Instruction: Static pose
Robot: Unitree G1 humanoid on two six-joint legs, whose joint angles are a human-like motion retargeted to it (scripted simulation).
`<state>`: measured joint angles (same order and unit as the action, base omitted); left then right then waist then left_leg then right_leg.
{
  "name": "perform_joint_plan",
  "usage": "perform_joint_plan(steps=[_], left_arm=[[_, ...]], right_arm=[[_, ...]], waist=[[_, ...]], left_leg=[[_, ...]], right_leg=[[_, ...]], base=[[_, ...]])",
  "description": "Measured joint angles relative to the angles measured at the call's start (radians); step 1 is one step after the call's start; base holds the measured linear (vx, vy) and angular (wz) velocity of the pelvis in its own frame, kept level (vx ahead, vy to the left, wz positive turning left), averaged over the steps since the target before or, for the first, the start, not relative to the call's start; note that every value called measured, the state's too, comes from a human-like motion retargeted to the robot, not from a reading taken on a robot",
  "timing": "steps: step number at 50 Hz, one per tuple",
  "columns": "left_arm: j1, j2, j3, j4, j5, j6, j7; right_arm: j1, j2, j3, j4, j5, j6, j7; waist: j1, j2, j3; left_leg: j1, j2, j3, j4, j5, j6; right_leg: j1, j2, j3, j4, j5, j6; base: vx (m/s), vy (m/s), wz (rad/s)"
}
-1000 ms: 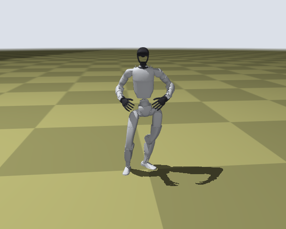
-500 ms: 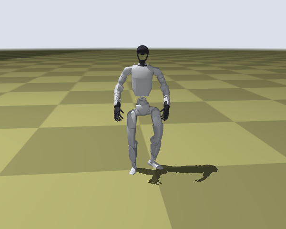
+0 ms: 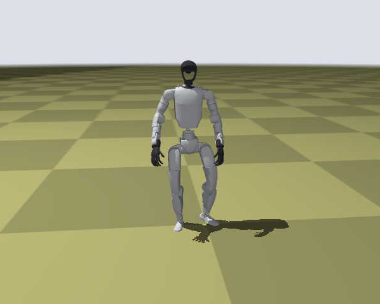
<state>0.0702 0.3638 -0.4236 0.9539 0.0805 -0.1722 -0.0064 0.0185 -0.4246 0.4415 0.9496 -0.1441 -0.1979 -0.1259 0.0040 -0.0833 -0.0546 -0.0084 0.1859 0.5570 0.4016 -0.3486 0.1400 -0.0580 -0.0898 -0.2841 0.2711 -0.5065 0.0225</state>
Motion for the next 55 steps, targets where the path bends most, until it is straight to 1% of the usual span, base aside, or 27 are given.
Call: perform_joint_plan(steps=[17,33,55], left_arm=[[-0.019,-0.018,-0.005,0.028,-0.023,0.004,-0.002],[-0.036,-0.040,0.003,0.060,-0.042,0.008,0.012],[-0.069,-0.048,-0.009,0.058,-0.011,0.011,-0.022]], right_arm=[[0.015,-0.009,0.012,0.007,0.008,0.006,0.000],[0.029,-0.001,0.015,0.052,0.002,0.015,0.001],[0.058,0.011,0.025,0.108,-0.033,0.022,0.058]], waist=[[-0.010,0.020,0.010],[-0.011,0.030,0.014],[0.013,0.043,0.019]], left_leg=[[-0.025,0.024,-0.032,0.054,-0.030,-0.001],[-0.031,0.044,-0.049,0.083,-0.061,-0.004],[-0.088,0.079,-0.077,0.162,-0.106,-0.007]], right_leg=[[0.019,0.011,-0.015,0.003,-0.005,-0.012],[0.069,0.033,-0.032,-0.053,0.018,-0.016],[0.101,0.059,-0.063,-0.104,0.050,-0.024]], base=[[0.00,0.00,0.00],[0.00,0.00,0.00],[0.00,0.00,0.02]])
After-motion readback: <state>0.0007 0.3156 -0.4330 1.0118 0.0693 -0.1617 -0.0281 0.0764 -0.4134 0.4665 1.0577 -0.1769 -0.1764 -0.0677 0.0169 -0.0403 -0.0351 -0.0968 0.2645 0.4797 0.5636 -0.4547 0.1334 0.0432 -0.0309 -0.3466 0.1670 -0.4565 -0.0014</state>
